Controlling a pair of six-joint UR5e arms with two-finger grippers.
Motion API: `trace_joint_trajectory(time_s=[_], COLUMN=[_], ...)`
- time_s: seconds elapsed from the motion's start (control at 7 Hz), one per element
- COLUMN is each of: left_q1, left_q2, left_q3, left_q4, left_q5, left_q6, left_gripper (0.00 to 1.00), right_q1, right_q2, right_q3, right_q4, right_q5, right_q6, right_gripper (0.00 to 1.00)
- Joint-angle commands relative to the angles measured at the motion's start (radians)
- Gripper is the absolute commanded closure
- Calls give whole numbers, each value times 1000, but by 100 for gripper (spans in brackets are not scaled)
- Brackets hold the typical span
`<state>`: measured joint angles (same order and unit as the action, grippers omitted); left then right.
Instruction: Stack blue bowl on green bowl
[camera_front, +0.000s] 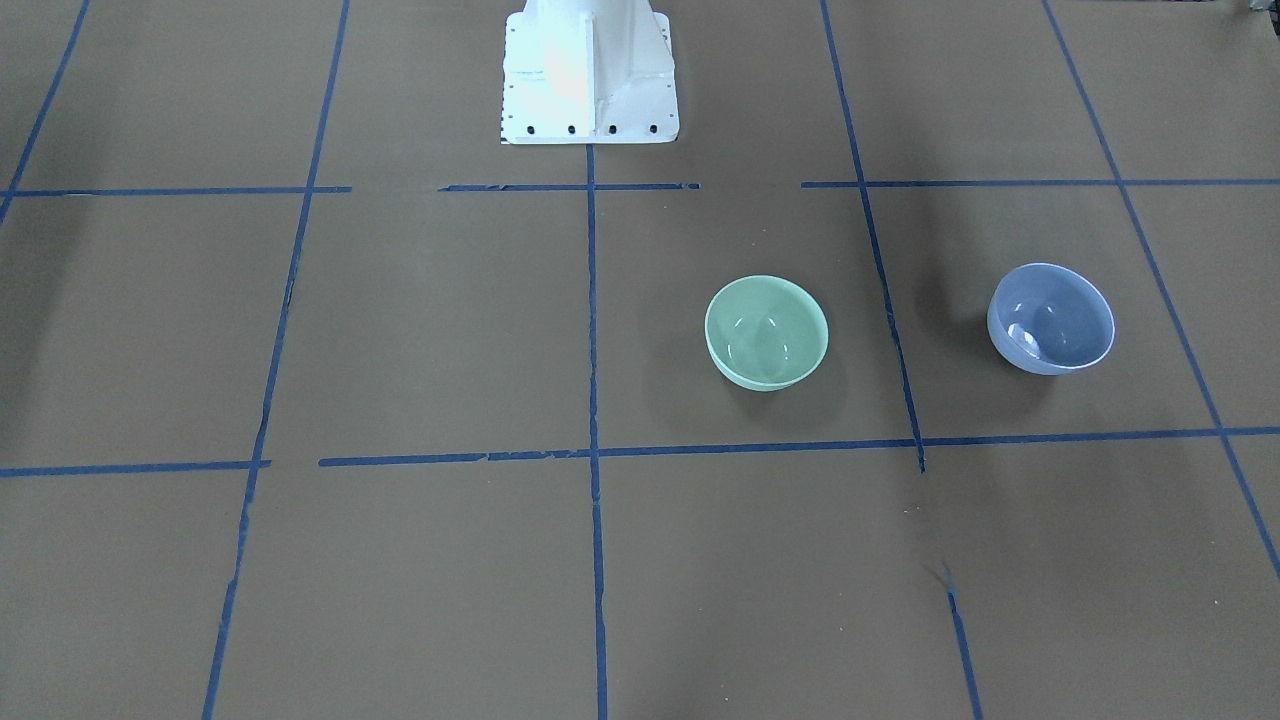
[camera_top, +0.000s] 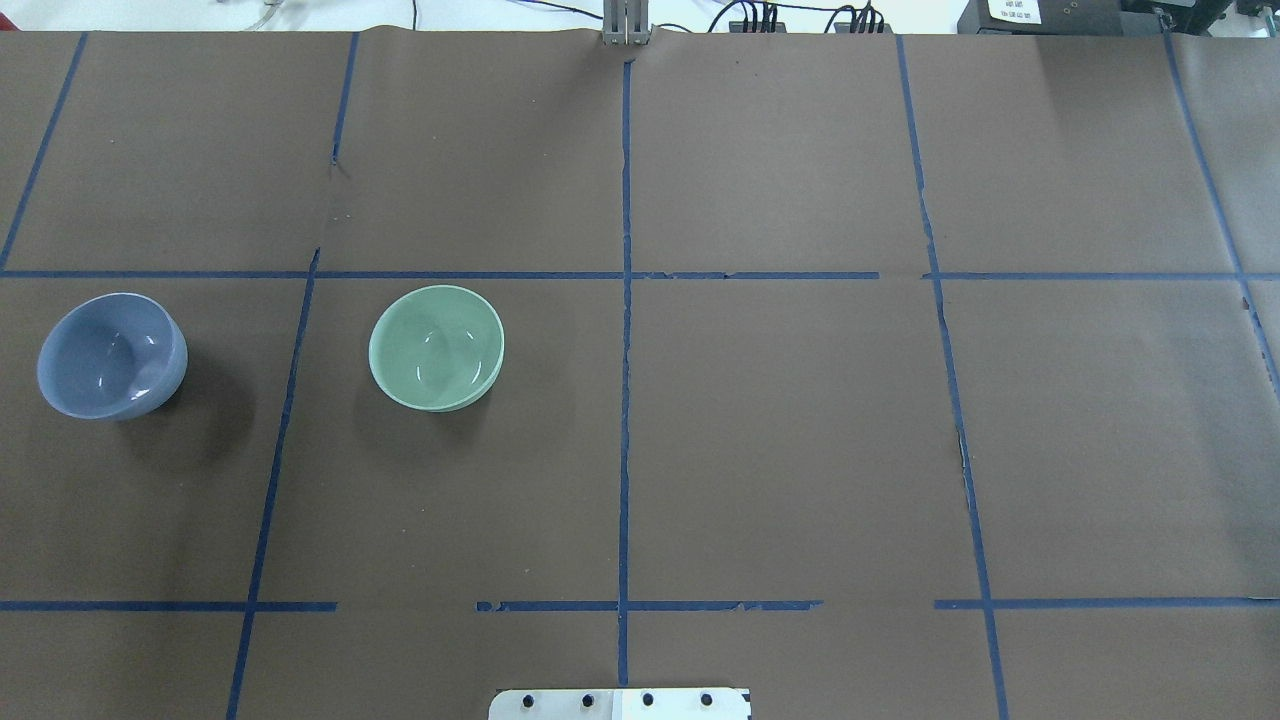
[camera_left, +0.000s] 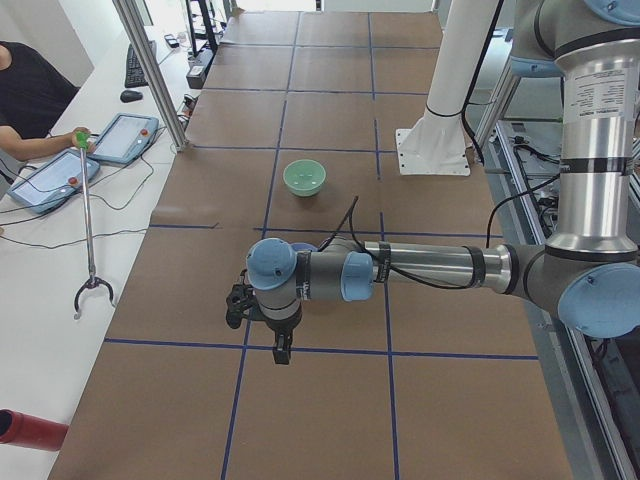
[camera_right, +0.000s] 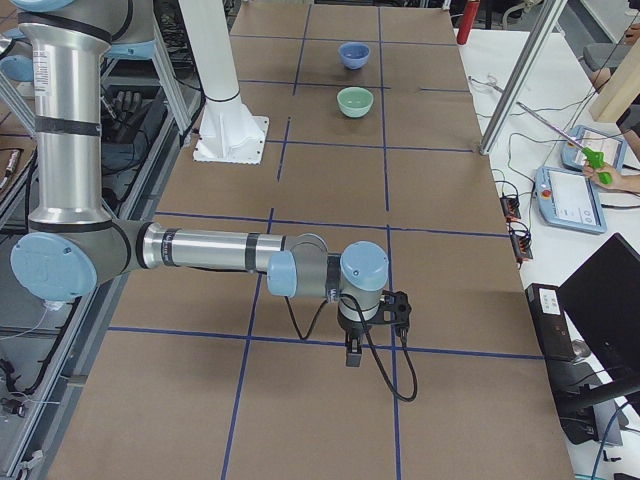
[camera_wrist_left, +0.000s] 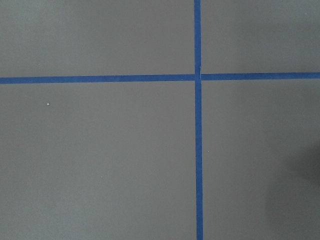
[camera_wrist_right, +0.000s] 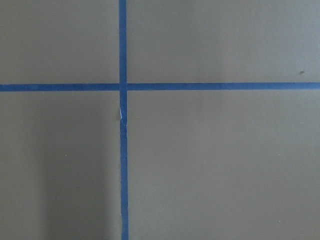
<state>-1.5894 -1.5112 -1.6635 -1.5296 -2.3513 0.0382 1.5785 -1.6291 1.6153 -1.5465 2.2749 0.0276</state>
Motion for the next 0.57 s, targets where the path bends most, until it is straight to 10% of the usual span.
trace_joint_trajectory(time_s=[0.0, 0.43], left_q1=[0, 0], left_q2=[-1, -14], left_q3=[-1, -69], left_q4=[-4, -37], left_q5=[-2, -14], left_q6=[2, -4], left_gripper=[0, 0], right_q1=[0, 0], right_q2=[0, 0], right_q3=[0, 0], right_q4=[0, 0], right_q5=[0, 0], right_q6=[0, 0], right_gripper=[0, 0])
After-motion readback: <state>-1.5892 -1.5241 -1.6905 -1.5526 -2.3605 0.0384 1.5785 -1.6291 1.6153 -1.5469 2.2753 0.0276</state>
